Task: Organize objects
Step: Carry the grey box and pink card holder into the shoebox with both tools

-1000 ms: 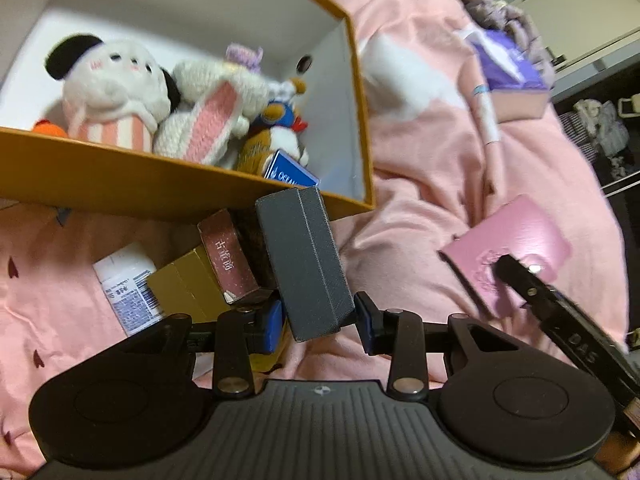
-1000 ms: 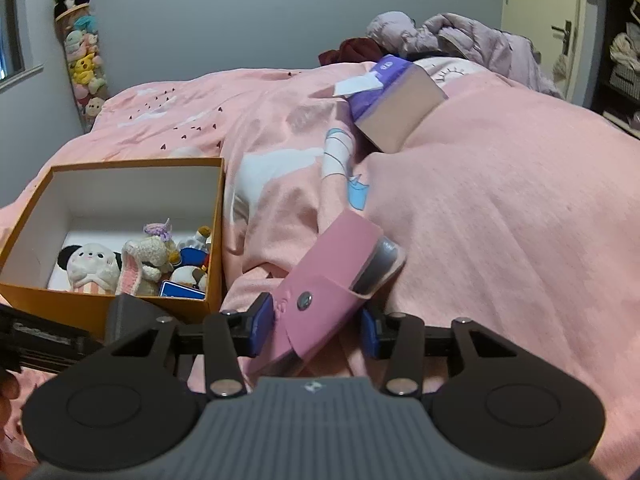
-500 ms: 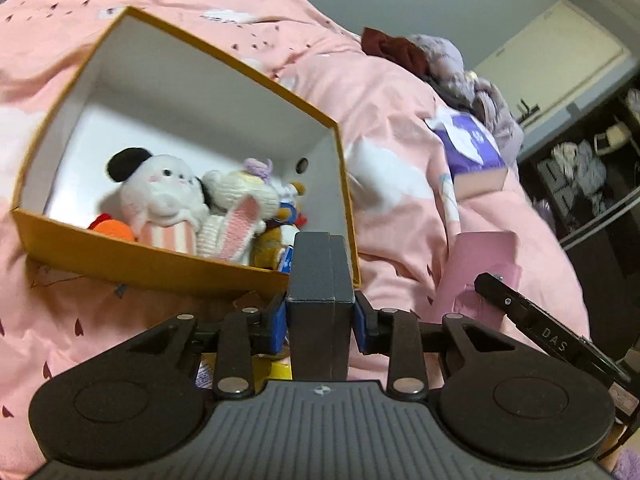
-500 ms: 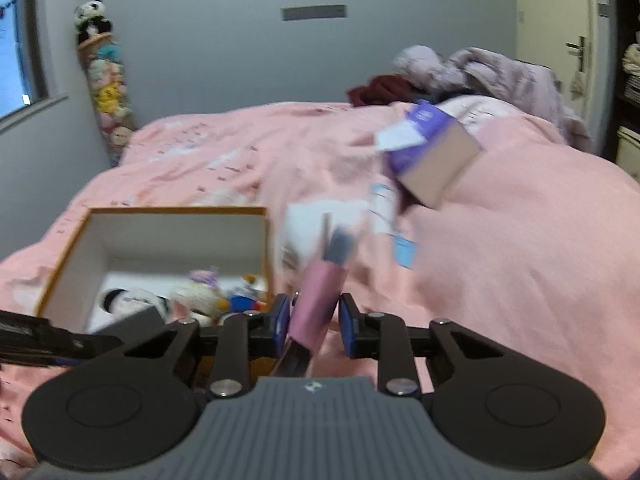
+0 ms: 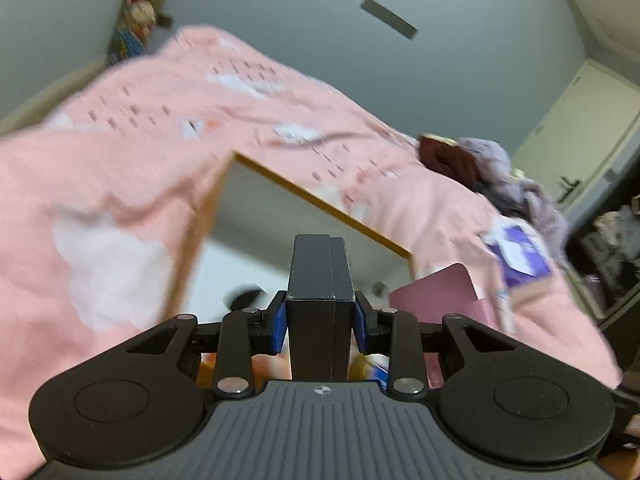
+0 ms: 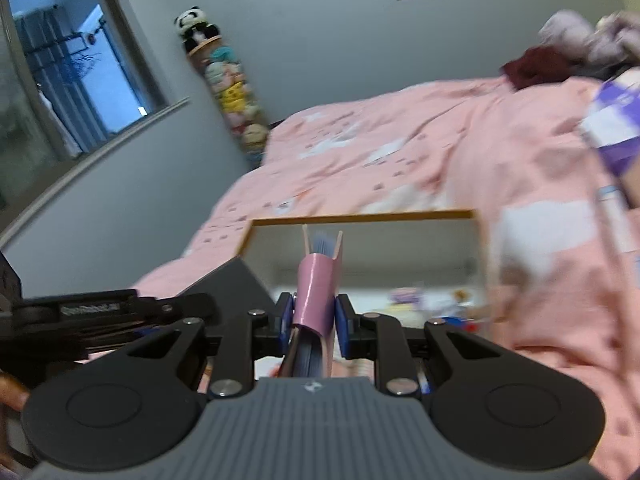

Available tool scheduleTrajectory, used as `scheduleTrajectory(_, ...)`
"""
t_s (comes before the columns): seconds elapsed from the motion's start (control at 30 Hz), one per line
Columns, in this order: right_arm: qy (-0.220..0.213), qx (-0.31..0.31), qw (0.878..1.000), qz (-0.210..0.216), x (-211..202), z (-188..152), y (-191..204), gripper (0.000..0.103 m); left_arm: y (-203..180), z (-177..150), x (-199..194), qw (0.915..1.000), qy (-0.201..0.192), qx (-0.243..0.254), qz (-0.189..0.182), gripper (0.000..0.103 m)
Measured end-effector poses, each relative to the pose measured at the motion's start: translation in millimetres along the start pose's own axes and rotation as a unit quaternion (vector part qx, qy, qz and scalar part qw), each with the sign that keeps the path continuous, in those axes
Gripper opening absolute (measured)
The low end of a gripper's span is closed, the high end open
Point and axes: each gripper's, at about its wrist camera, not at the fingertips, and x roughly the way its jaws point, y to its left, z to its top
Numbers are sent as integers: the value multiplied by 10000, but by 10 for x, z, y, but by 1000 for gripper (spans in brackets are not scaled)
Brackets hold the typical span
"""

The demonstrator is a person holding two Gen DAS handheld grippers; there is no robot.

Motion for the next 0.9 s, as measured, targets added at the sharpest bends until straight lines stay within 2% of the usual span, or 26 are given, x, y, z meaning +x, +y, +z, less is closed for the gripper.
scheduleTrajectory(0.07,135,248,9994,206,210,26,17,24,10,15,60,9991,-92,276,308,37)
scheduleTrajectory(0.2,406,899,9935,575,614,46,-16,24,-1,-23,184,9953,-114,685,678,37)
scheduleTrajectory(0.37,863,1628,9795,820,1082,-34,-90,24,-74,-128,291,9853,-150,1315,1078,37)
scheduleTrajectory(0.5,1054,2054,9678,1007,1330,-102,-149,24,-103,-201,372,9737,-142,1738,1467,37)
scheduleTrajectory(0.6,1218,2106,9652,956,1466,-160,-140,24,-77,-246,431,9704,-18,1812,1598,37)
scheduleTrajectory(0.9,1357,1892,9685,888,1680,-223,-96,24,-234,-377,535,9461,84,2558,1985,38)
